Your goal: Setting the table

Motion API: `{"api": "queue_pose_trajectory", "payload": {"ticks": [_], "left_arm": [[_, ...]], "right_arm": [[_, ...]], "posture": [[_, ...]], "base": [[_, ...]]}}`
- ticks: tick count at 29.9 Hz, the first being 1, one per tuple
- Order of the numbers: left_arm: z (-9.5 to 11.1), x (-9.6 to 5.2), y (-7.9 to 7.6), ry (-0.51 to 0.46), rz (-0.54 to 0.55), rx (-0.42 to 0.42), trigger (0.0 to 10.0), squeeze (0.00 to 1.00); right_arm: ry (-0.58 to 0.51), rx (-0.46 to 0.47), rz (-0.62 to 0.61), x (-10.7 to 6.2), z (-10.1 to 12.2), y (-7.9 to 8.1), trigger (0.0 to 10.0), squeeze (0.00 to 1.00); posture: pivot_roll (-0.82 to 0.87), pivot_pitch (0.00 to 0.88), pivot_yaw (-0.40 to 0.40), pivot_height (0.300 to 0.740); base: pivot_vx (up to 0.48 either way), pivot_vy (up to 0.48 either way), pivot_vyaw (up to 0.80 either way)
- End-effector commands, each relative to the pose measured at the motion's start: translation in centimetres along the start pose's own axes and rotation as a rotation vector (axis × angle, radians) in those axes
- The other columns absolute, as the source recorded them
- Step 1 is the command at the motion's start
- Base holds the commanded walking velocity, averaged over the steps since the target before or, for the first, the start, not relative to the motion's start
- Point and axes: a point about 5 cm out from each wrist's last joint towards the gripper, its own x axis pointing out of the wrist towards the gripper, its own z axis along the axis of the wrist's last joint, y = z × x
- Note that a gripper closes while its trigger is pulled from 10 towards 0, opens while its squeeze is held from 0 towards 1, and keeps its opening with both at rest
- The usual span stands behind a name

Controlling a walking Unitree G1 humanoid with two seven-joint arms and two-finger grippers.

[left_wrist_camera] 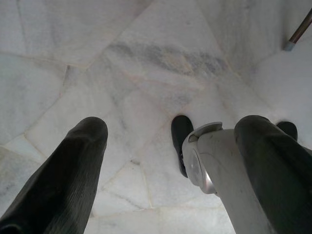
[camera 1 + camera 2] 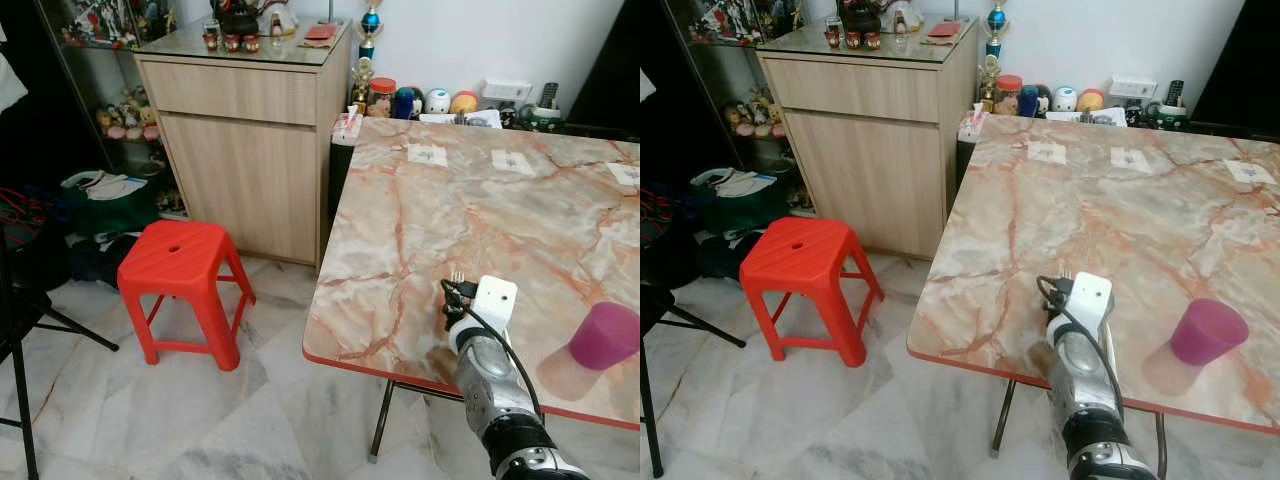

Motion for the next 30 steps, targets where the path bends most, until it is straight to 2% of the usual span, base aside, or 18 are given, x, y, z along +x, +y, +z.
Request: {"api": "queue_pose_trajectory", "payload": {"ticks": [1, 25, 26, 27, 28, 30], "left_arm": [[-0.6, -0.2, 0.2, 0.020, 0.004, 0.005, 10.0, 0.00], [-0.9, -0.3, 0.0, 0.035, -0.009, 0.000, 10.0, 0.00], [-0.9, -0.3, 0.0, 0.035, -0.011, 0.000, 10.0, 0.00], [-0.9, -0.3, 0.0, 0.036, -0.013, -0.001, 10.0, 0.00], [-0.9, -0.3, 0.0, 0.036, -0.013, -0.001, 10.0, 0.00], [-0.9, -0.3, -0.1, 0.037, -0.014, -0.002, 10.0, 0.00]], "right_arm": [[-0.004, 0.010, 0.001, 0.2, 0.3, 0.1, 10.0, 0.00], [0.156, -0.039, 0.041, -0.3, -2.6, 0.6, 10.0, 0.00], [0.158, -0.036, 0.041, -0.3, -2.6, 0.6, 4.5, 0.00], [0.160, -0.034, 0.042, -0.3, -2.7, 0.6, 2.7, 0.00], [0.161, -0.033, 0.043, -0.3, -2.7, 0.6, 0.0, 0.00], [0.162, -0.032, 0.044, -0.3, -2.7, 0.6, 0.0, 0.00]], "posture": [[0.05, 0.084, -0.019, 0.740], [0.06, 0.087, -0.022, 0.740], [0.06, 0.087, -0.022, 0.740], [0.06, 0.087, -0.022, 0.740], [0.06, 0.087, -0.022, 0.740], [0.06, 0.087, -0.022, 0.740]], "base": [[0.000, 0.000, 0.00], [0.000, 0.000, 0.00], [0.000, 0.000, 0.00], [0.000, 0.000, 0.00], [0.000, 0.000, 0.00], [0.000, 0.000, 0.00]]}}
